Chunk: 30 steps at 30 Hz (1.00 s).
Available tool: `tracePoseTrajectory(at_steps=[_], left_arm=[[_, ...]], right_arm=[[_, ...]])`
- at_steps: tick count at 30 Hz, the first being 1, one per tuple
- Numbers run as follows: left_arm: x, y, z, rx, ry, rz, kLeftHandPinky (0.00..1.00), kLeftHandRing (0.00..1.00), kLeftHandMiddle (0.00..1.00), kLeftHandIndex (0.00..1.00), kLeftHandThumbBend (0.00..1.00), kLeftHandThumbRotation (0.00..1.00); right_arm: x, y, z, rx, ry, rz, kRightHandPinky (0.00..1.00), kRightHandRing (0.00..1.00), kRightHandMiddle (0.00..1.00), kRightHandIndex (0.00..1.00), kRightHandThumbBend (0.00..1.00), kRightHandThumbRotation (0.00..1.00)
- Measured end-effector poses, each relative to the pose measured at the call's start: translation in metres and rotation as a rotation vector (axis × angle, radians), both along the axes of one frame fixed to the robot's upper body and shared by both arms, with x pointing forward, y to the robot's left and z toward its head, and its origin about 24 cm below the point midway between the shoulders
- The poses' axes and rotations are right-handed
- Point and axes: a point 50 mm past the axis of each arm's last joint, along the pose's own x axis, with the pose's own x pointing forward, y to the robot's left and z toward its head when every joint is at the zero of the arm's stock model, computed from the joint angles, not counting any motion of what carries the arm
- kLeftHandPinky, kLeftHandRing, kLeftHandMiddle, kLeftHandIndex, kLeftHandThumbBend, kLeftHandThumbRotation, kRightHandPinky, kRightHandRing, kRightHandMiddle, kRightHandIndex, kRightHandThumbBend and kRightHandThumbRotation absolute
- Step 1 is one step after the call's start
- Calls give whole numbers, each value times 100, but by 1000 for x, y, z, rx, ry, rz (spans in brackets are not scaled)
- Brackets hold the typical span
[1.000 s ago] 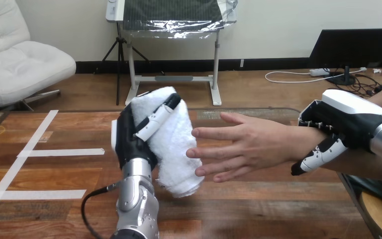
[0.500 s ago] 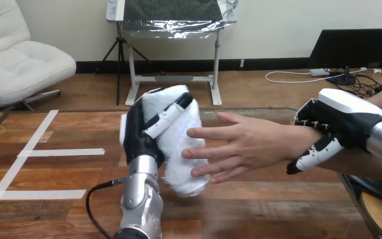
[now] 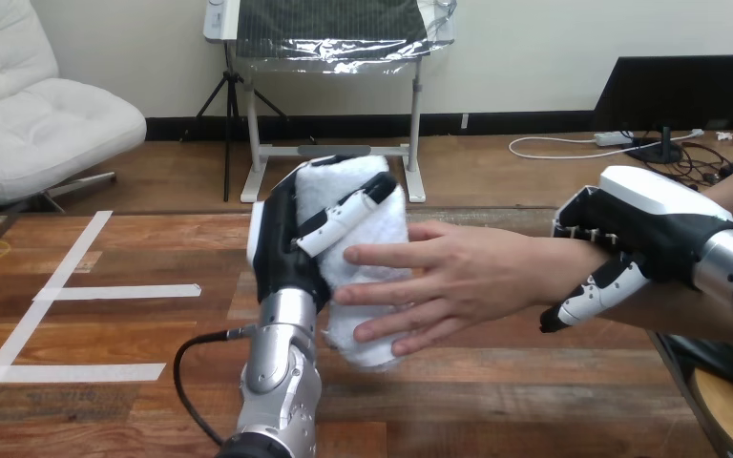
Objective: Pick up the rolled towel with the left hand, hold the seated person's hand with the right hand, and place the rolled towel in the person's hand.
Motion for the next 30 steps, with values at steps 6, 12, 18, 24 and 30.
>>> tracePoseTrajectory(at_steps=[6, 12, 18, 24, 30], left_arm=[[1, -4, 5, 7, -26, -24, 30, 37, 42, 42, 87, 0], [2, -6, 9, 7, -50, -42, 30, 36, 42, 42, 89, 0], [3, -6, 13, -1, -67, -49, 29, 36, 41, 41, 90, 0], [4, -7, 15, -10, -72, -51, 30, 36, 41, 41, 89, 0], [5, -7, 17, -18, -69, -53, 31, 37, 42, 41, 87, 0]], right_arm=[[0, 2, 1, 5, -4, 8, 26, 32, 38, 38, 88, 20], [1, 5, 1, 8, -7, 16, 26, 32, 38, 38, 87, 20], [2, 7, 2, 7, -9, 22, 26, 32, 38, 38, 87, 20], [3, 7, 3, 6, -12, 24, 26, 32, 39, 38, 87, 21], [3, 8, 4, 6, -16, 25, 26, 33, 39, 38, 87, 22]])
